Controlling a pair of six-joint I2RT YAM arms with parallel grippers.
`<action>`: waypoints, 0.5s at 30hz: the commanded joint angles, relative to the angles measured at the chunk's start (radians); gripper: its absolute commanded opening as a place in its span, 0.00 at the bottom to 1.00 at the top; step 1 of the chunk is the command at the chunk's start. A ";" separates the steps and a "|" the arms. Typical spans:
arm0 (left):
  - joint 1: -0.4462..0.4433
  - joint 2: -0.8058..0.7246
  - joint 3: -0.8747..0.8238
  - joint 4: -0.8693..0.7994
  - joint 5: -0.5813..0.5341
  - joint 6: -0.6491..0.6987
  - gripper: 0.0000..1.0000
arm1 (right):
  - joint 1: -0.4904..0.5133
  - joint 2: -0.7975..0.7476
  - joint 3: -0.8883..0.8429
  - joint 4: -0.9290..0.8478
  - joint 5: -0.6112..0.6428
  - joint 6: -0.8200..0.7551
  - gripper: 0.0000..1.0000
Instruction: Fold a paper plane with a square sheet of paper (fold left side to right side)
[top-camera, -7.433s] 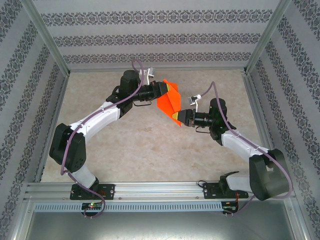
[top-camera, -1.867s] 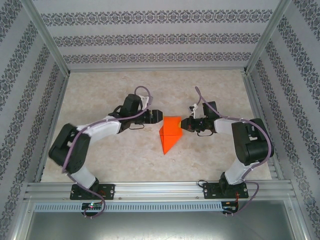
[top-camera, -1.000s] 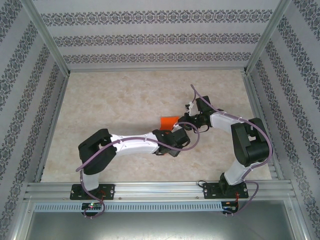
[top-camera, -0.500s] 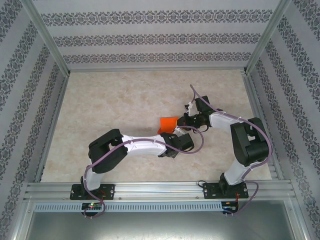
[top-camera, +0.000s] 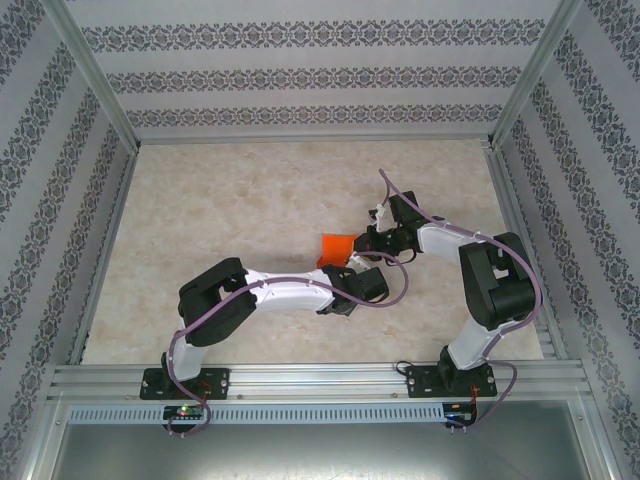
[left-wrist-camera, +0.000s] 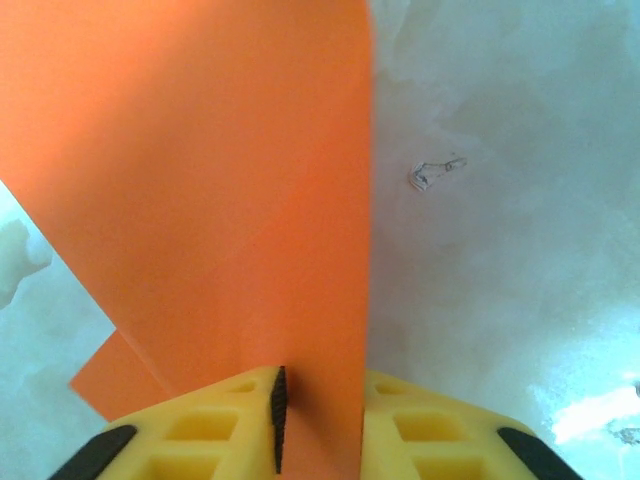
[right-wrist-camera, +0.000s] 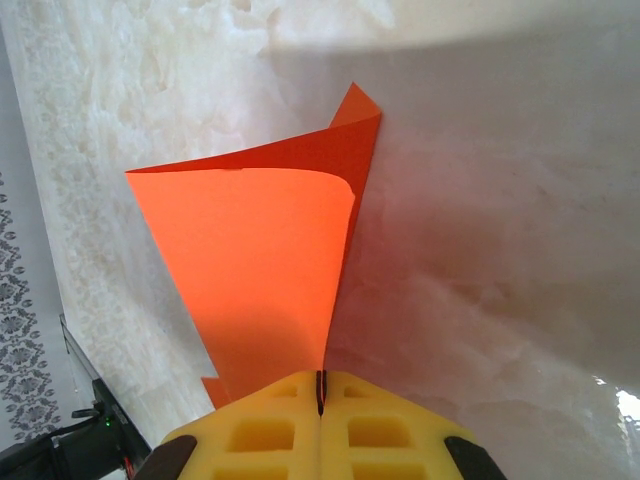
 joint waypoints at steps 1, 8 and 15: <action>-0.019 0.024 0.021 -0.042 -0.025 -0.013 0.21 | 0.014 0.004 0.028 -0.014 0.006 -0.010 0.01; -0.012 0.025 0.016 -0.028 -0.016 -0.014 0.14 | -0.005 -0.038 0.054 -0.040 0.021 -0.033 0.18; 0.019 -0.035 -0.024 0.041 0.046 -0.013 0.11 | -0.083 -0.209 0.003 -0.021 0.076 -0.029 0.41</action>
